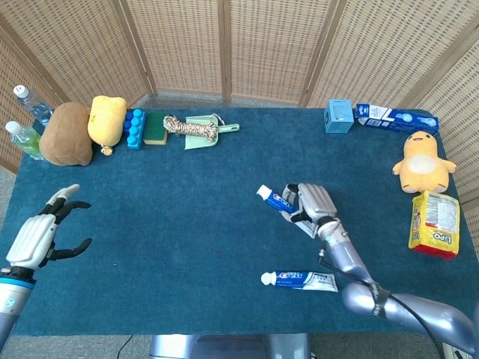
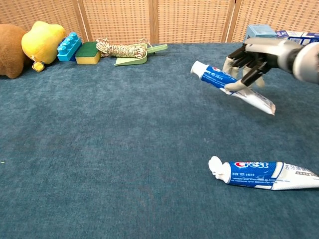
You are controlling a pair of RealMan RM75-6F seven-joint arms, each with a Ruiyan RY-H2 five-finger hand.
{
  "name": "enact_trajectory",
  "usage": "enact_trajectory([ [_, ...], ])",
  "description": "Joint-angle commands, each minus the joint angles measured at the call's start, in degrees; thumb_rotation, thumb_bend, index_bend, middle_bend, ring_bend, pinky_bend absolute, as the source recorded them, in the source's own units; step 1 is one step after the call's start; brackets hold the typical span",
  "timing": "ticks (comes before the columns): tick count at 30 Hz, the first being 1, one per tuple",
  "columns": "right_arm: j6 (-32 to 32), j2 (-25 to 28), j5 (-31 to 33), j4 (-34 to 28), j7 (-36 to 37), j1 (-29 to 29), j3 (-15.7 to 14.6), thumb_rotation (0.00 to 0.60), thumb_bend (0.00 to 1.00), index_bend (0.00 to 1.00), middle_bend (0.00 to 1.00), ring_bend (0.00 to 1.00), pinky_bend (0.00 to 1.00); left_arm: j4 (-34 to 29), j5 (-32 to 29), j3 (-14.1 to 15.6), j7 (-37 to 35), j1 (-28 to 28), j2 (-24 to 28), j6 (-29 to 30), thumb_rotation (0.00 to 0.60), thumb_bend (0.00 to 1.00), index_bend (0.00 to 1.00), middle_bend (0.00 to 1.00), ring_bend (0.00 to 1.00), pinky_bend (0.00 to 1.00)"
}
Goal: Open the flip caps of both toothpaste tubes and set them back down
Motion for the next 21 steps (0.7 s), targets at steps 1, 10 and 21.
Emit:
enact_trajectory([
  [1, -1.13, 4.40, -3.42, -5.69, 4.79, -3.16, -0.81, 0.600, 0.45, 0.95, 0.73, 0.67, 0.74, -0.89, -0.29, -0.39, 1.38, -1.40, -0.71, -1.54, 0.600, 0.24, 0.26, 0.09, 0.04, 0.24],
  [10, 1.39, 7.13, -7.35, -12.10, 5.65, -4.77, -3.02, 0.600, 0.45, 0.95, 0.74, 0.68, 0.74, -2.10, -4.29, -3.19, 4.16, -7.60, -2.95, -8.33, 0.600, 0.24, 0.27, 0.09, 0.05, 0.26],
  [21, 3.44, 7.09, -7.42, -16.32, 2.94, -3.68, -4.35, 0.600, 0.46, 0.94, 0.74, 0.69, 0.75, -1.51, -11.68, -6.88, 6.35, -17.28, -6.15, -18.54, 0.600, 0.25, 0.27, 0.09, 0.05, 0.27],
])
